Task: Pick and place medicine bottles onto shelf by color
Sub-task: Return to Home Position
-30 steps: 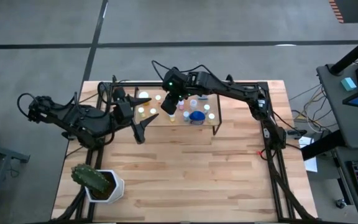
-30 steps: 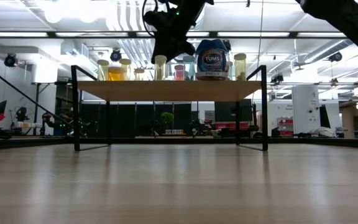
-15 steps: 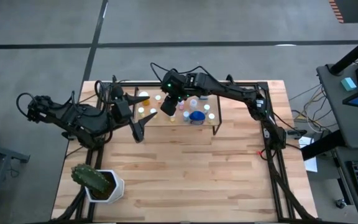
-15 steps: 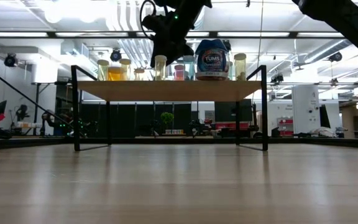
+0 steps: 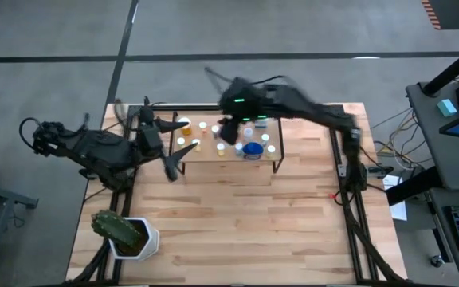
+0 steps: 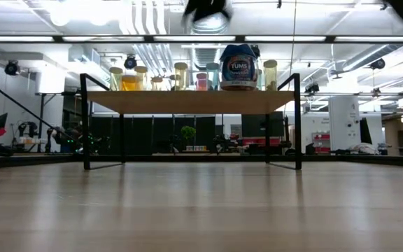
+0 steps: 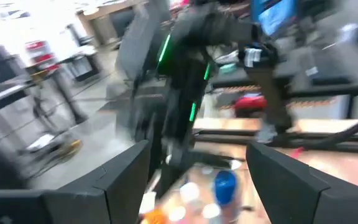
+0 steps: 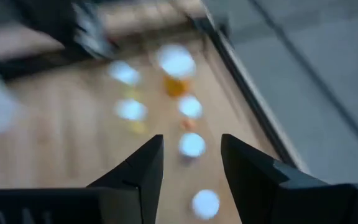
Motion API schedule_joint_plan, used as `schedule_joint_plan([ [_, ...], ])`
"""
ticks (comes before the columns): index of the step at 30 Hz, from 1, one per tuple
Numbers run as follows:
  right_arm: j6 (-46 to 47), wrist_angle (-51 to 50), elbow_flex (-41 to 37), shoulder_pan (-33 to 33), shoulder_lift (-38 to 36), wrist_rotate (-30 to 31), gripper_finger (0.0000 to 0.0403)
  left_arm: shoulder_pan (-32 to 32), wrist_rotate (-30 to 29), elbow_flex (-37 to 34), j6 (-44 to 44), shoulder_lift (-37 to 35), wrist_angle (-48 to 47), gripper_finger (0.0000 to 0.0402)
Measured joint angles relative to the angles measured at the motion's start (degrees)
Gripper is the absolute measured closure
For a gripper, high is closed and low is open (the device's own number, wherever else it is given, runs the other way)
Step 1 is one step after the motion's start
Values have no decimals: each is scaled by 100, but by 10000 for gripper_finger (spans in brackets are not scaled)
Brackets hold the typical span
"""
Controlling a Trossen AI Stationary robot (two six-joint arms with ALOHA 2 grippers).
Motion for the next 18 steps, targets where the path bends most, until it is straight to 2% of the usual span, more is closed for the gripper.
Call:
schedule_joint_plan([
  [4,-355,-4,-456,440,-1317,-17,260,-268,538,-33,1,-469,-14,154],
  [8,-760,38,-1782,1203,-2757,44,264,-703,857,-418,-178,-1015,-27,185],
  [12,-586,1131,-3643,2002,-4155,122,264,-834,929,-1197,-160,-1591,-60,259],
  [14,-585,2027,-4618,2263,-4766,489,264,-809,1019,-1688,-163,-1942,2,307],
  [16,-729,3022,-5570,2392,-5303,861,264,-809,1022,-2179,-162,-2298,285,355],
  [18,-987,3898,-6448,2378,-5789,900,264,-809,1022,-2699,-147,-2602,793,389],
])
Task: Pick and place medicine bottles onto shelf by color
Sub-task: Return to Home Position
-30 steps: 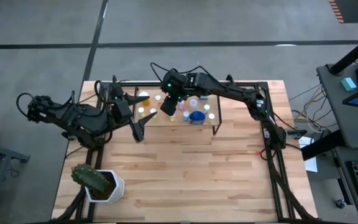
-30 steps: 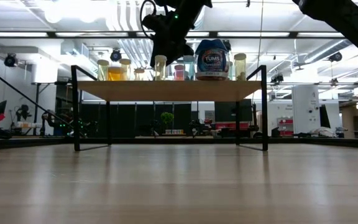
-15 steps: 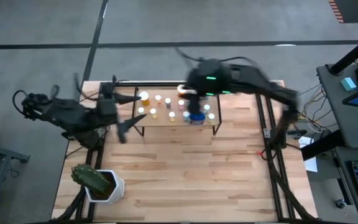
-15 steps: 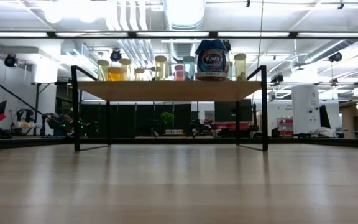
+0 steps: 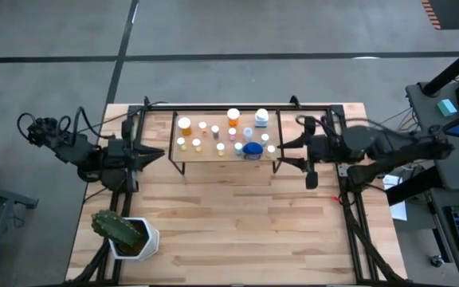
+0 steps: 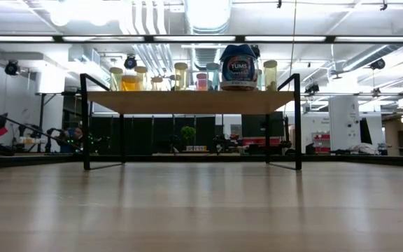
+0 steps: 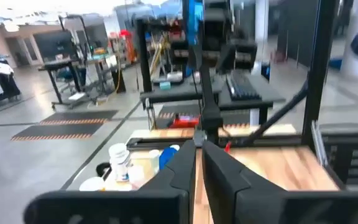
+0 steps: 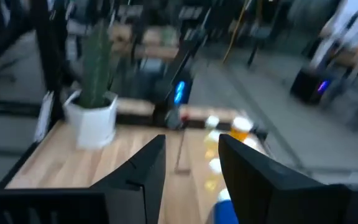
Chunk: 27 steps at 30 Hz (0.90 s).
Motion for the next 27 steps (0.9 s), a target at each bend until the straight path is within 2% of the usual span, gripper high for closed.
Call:
schedule_joint_plan([
  [5,-517,2435,-2002,-326,-1044,33,271,0,-13,-1323,617,-1189,1434,397],
  [9,-735,2689,-3071,-370,-1804,-27,291,0,-87,-2166,749,-2159,1676,400],
  [13,-296,2787,-3956,-411,-2567,14,313,0,-347,-3046,589,-2999,1731,401],
  [17,45,3486,-4817,-433,-3303,-5,333,1,-523,-3988,306,-3760,2365,401],
  [24,-903,4804,-6100,-461,-4213,239,355,8,-746,-5569,775,-3652,4596,401],
  [26,-954,4850,-6399,-461,-4437,396,360,10,-813,-5942,588,-3588,4663,402],
  [27,-927,4890,-6522,-461,-4556,458,362,9,-803,-5909,341,-3600,4636,402],
])
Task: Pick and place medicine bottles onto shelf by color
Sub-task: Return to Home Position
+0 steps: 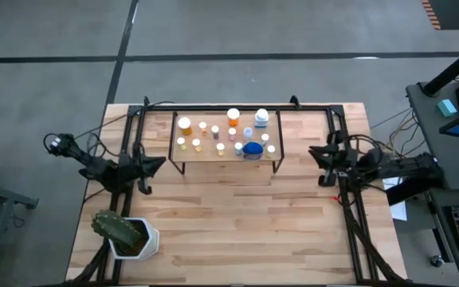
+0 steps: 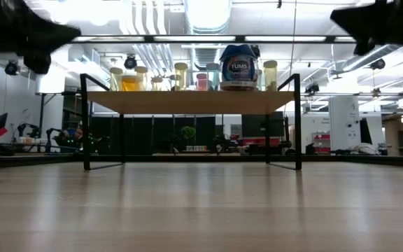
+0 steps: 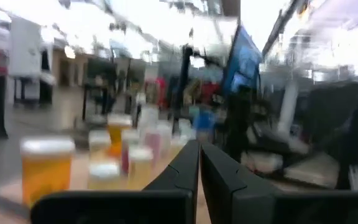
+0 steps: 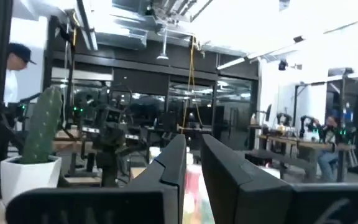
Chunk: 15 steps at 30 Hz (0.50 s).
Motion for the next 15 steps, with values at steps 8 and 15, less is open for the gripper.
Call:
schedule_joint_plan([
  [8,485,-507,-291,-48,-627,95,370,17,-504,-28,-1052,272,-732,401],
  [15,2638,-716,-291,-48,-440,949,369,17,-507,-32,-1069,561,-777,401],
])
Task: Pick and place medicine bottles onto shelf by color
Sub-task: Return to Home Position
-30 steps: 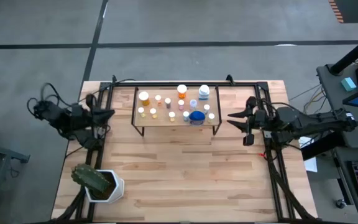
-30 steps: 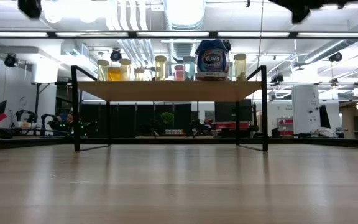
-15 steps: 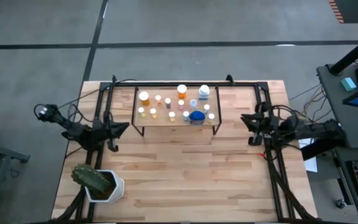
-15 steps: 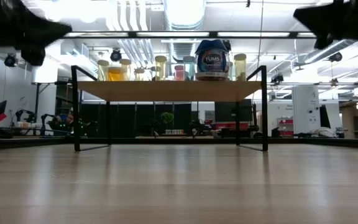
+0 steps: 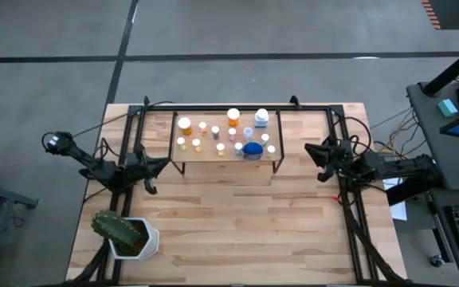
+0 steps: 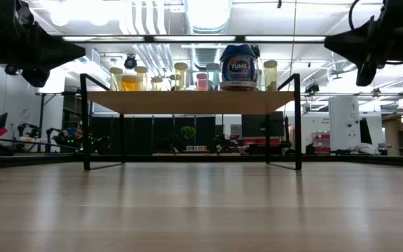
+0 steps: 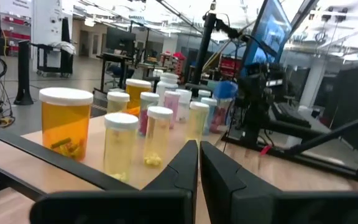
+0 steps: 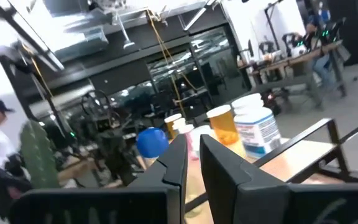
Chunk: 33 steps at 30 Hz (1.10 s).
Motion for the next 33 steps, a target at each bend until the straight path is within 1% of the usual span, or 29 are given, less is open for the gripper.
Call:
schedule_joint_plan([
  [4,373,8,-2,0,203,-7,369,0,0,0,-2,153,-1,401],
  [13,393,7,-2,0,485,-12,369,0,0,2,-4,433,1,401],
  [33,391,6,-7,0,528,-13,369,0,4,0,-7,850,6,402],
])
